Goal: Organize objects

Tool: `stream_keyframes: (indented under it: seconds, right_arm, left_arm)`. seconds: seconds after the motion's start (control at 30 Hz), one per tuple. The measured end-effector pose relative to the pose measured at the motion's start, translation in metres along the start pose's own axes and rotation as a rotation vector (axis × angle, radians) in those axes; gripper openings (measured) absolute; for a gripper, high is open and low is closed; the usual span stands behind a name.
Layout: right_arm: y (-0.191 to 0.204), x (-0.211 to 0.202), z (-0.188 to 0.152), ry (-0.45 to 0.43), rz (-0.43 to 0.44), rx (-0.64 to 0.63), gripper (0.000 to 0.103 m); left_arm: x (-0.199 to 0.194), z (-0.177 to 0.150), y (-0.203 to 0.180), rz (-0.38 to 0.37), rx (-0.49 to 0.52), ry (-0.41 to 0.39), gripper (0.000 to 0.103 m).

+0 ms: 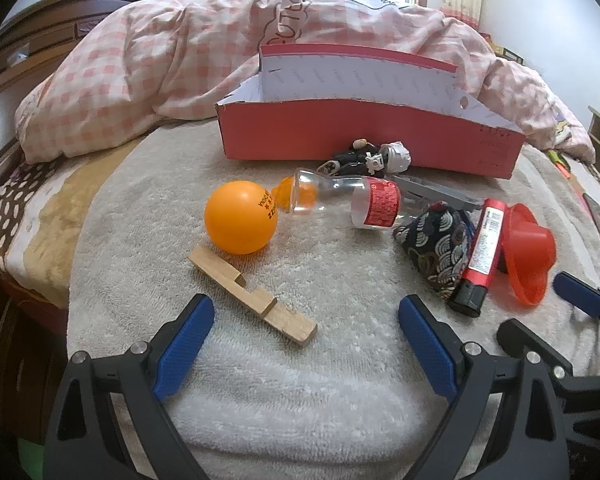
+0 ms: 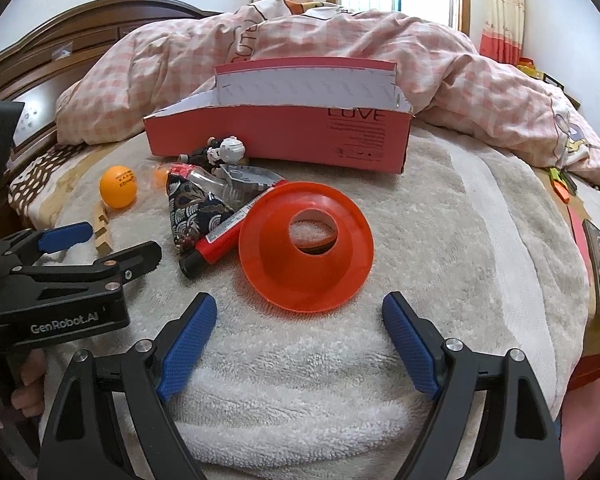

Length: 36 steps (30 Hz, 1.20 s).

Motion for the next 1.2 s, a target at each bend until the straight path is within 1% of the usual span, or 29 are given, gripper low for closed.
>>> stream_keyframes:
  seconds: [0.1,0.2,0.33,0.4,0.47,0.53,0.87,0.93,1.07,1.17,1.2]
  right_arm:
    - [0.000,0.002,0.002,0.009,0.019,-0.007,0.087]
    - [-0.002,0.005,0.007,0.006,0.028,-0.008,0.086]
    - [-0.003,0.006,0.015,-0.011,0.030,-0.006,0.086]
    - [-0.003,0.007,0.019,-0.019,0.022,-0.006,0.086]
    - [-0.003,0.009,0.020,-0.019,0.017,-0.006,0.086]
    - [-0.004,0.012,0.019,-0.011,0.013,-0.001,0.086]
    - [-0.013,0.021,0.019,0.014,0.012,0.043,0.085]
    - [-0.013,0.022,0.018,0.017,0.009,0.040,0.084]
    - [-0.013,0.023,0.018,0.019,-0.001,0.031,0.078]
    - [-0.014,0.022,0.019,0.018,-0.007,0.030,0.071]
    - [-0.014,0.021,0.019,0.019,-0.004,0.030,0.071]
  left_arm:
    - [-0.010,0.003,0.002,-0.019,0.014,-0.018,0.095]
    - [-0.018,0.008,0.008,0.013,0.037,-0.051,0.095]
    - [-0.021,0.014,0.024,0.040,0.021,-0.070,0.095]
    - [-0.018,0.014,0.028,0.029,0.009,-0.059,0.095]
    - [-0.010,0.011,0.030,-0.005,-0.011,-0.017,0.095]
    - [-0.006,0.006,0.031,-0.028,-0.032,-0.002,0.095]
    - [0.007,0.007,0.029,-0.013,-0.035,0.002,0.095]
    - [0.009,0.007,0.028,0.000,-0.029,0.008,0.095]
    - [0.011,0.007,0.027,0.017,-0.013,0.012,0.093]
    - [0.010,0.007,0.028,0.020,-0.012,0.008,0.090]
    - [0.010,0.007,0.028,0.019,-0.013,0.008,0.087]
Point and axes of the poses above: each gripper's, at about its wrist camera, not at the fingertips, and x roughly the way its jaws point, y to its left, z to its top, the point moved 8 cm from there along x, roughly the way its jaws point
